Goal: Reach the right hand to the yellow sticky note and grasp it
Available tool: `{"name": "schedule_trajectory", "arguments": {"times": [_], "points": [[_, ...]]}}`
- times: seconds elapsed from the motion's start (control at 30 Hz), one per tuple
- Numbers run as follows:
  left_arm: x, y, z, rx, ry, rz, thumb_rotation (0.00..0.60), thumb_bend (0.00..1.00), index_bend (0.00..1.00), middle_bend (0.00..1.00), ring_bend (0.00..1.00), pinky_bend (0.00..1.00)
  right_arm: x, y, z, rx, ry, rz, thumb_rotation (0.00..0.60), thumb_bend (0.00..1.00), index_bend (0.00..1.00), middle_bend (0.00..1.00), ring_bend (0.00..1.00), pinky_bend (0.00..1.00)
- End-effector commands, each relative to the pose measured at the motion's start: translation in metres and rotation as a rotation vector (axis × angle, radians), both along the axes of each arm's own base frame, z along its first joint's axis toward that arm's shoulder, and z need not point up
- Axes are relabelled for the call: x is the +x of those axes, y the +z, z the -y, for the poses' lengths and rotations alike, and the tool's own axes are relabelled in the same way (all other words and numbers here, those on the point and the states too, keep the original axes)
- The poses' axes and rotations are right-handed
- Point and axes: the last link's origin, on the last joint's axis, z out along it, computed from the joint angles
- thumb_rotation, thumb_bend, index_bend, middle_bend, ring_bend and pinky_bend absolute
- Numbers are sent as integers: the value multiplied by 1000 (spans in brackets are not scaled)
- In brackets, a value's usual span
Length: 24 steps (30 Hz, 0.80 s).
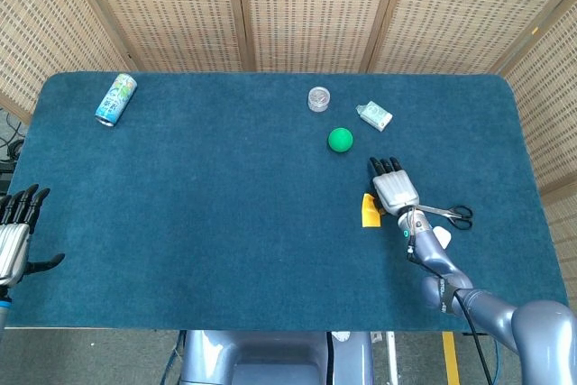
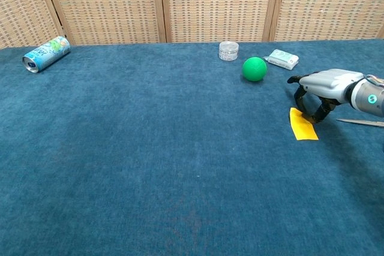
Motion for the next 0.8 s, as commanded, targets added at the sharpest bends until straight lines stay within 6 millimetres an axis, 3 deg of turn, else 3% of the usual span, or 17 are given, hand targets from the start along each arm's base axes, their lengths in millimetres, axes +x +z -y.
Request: {"name": "schedule_trajectory", "arguments": {"times": [0.03,0.53,0.67,0.8], "points": [[0,0,0,0,0,-1,600,12,0,0,0,0,0,-1,0,-5,3,1,600,569,631,18,0,0],[0,-1,0,-3,4,-1,600,13,0,0,0,0,-1,1,-2,-25,30,2,600,586,684,55,0,0],[-1,-1,-1,-7,6,0,600,13,0,0,0,0,2,13,-9,-32,71,26,600,604,687,64,0,0],[0,-2,-1,-17,5,0,600,12,0,0,0,0,12,38,-35,-12,174,82,600,614,689,72,0,0]]}}
